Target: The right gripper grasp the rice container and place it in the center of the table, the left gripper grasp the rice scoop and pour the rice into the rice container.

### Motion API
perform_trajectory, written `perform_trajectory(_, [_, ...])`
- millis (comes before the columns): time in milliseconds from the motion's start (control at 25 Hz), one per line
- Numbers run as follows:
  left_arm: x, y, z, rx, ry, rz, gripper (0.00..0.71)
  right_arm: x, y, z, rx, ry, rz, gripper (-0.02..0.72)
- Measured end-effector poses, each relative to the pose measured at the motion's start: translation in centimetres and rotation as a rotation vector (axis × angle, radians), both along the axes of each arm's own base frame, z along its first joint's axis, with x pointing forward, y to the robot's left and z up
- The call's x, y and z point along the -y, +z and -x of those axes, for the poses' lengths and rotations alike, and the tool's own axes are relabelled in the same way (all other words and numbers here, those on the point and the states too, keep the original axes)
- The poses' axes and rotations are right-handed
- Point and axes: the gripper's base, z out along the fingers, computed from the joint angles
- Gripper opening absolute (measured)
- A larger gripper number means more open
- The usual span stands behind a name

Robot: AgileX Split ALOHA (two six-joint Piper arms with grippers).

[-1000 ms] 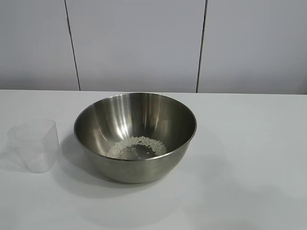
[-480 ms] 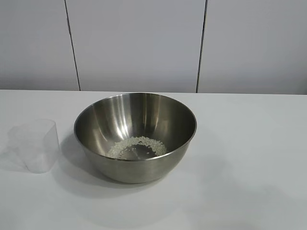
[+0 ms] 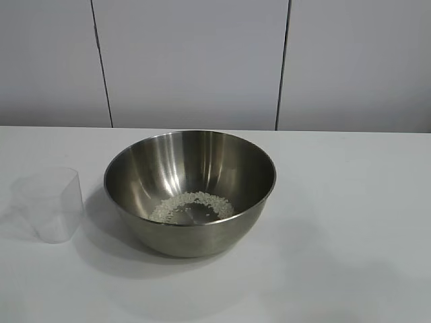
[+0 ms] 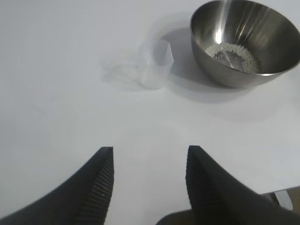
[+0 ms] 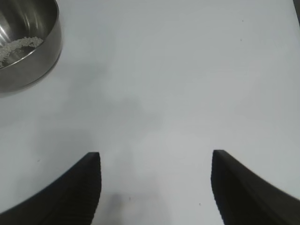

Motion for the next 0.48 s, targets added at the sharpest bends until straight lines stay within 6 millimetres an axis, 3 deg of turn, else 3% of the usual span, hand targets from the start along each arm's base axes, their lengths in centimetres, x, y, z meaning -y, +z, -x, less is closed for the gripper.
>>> perform_trajectory(160, [0.36,-1.27,-0.44,-0.028,-0.012,-0.002,0.353,0.00,0.00,0.00,0.000,0.000,0.000,0.464])
perform_trajectory(480, [0.46,-1.26,-0.55,-0.016,-0.018,0.005,0.353,0.00,0.00,0.00,0.000,0.000,0.000,0.464])
